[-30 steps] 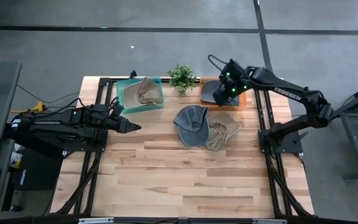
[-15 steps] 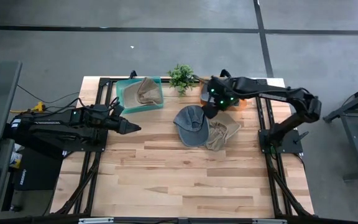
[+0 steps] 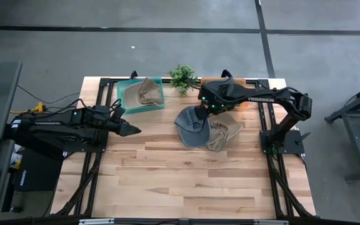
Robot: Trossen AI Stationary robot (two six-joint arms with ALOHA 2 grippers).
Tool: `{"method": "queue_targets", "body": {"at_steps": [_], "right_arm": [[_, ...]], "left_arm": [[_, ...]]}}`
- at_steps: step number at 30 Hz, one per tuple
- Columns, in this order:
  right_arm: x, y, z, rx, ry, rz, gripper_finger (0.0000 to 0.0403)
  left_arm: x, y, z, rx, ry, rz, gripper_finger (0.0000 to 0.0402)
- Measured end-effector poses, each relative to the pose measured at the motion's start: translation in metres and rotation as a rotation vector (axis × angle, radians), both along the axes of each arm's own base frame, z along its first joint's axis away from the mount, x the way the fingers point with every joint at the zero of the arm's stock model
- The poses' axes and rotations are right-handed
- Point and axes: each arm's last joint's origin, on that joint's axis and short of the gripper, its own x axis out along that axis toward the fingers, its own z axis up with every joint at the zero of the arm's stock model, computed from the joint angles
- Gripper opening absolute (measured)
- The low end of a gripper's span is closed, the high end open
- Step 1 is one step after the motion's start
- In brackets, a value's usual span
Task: Pick & Place hat
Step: Put the blue cap into the orange bin
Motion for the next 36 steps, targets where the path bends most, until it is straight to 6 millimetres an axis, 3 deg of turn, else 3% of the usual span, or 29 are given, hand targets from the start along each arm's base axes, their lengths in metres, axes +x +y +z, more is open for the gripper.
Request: {"method": "queue_targets", "body": {"at_steps": [11, 25, 36], "right_arm": [[0.018, 0.009, -0.023, 0.001, 0.027, -0.083, 0.0264], [0.031, 0.006, -0.057, 0.015, 0.091, -0.176, 0.0264], [0.038, 0.006, -0.068, 0.047, 0.071, -0.165, 0.0259]], "left_arm": [[0.000, 0.000, 0.000, 0.017, -0.001, -0.007, 0.0260], [0.000, -0.001, 0.000, 0.006, -0.002, -0.032, 0.0260], [0.000, -0.001, 0.000, 0.003, 0.000, -0.038, 0.0260]]}}
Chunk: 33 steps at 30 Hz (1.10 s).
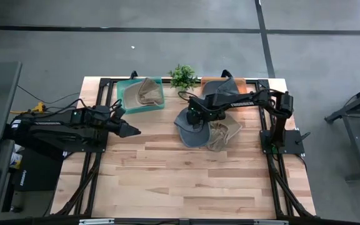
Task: Pick & Place hat
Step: Put the blue cap into the orange bin
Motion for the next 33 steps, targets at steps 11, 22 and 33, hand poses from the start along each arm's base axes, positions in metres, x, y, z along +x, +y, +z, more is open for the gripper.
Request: {"method": "queue_targets", "body": {"at_steps": [11, 22, 33], "right_arm": [[0.000, 0.001, 0.000, 0.015, -0.001, 0.011, 0.0147], [0.001, 0.001, 0.003, 0.014, -0.025, 0.081, 0.0016], [-0.004, 0.018, 0.045, -0.047, -0.159, 0.189, 0.0013]], "left_arm": [[-0.001, 0.000, -0.002, -0.002, 0.023, -0.002, 0.0260], [-0.001, 0.000, -0.002, -0.022, 0.028, 0.015, 0.0260], [-0.001, 0.000, -0.002, -0.040, 0.025, 0.037, 0.0260]]}}
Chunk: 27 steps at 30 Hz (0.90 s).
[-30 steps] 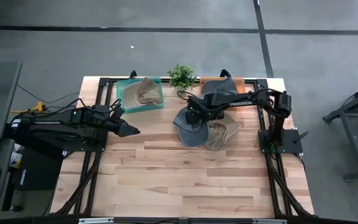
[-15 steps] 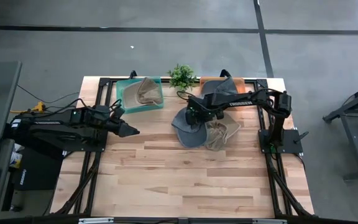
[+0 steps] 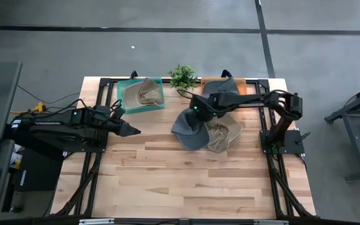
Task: Pick & Place hat
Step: Put the blue cap into the orange bin
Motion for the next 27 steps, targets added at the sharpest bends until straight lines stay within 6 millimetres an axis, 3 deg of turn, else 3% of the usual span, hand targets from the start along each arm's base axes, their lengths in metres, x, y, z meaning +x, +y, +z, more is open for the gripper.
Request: {"method": "queue_targets", "body": {"at_steps": [10, 17, 27], "right_arm": [[-0.026, 0.035, 0.068, -0.127, -0.196, 0.049, 0.0013], [-0.054, 0.054, 0.111, -0.319, -0.341, -0.077, 0.0013], [-0.057, 0.065, 0.138, -0.550, -0.548, -0.295, 0.0013]], "left_arm": [[0.004, 0.000, 0.009, 0.000, -0.098, 0.013, 0.0260], [0.015, 0.004, 0.016, 0.091, -0.185, 0.090, 0.0260], [0.053, 0.006, 0.025, 0.369, -0.329, 0.055, 0.0260]]}}
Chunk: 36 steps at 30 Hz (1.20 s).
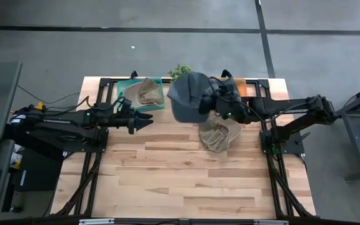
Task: Pick & Place hat
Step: Put the blue cap into the orange bin
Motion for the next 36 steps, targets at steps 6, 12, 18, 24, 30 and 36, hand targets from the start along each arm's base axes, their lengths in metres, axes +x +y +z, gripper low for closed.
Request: {"method": "queue_targets", "body": {"at_steps": [6, 12, 18, 24, 30, 36], "right_arm": [[0.005, -0.002, 0.012, -0.089, -0.106, -0.082, 0.0013], [0.009, -0.005, 0.022, -0.139, -0.176, -0.087, 0.0013], [0.009, -0.006, 0.024, -0.153, -0.185, -0.087, 0.0013], [0.010, -0.006, 0.028, -0.158, -0.223, -0.104, 0.0013], [0.011, -0.006, 0.032, -0.164, -0.264, -0.101, 0.0013], [0.010, -0.006, 0.034, -0.173, -0.264, -0.098, 0.0013]], "left_arm": [[0.028, 0.002, -0.001, 0.105, -0.097, 0.022, 0.0260], [0.053, 0.004, -0.001, 0.171, -0.249, 0.072, 0.0260], [0.073, 0.006, -0.011, 0.222, -0.320, 0.141, 0.0260], [0.101, 0.009, -0.005, 0.218, -0.335, 0.182, 0.0260], [0.134, 0.010, 0.014, 0.236, -0.370, 0.192, 0.0260], [0.160, 0.013, 0.034, 0.237, -0.408, 0.253, 0.0260]]}}
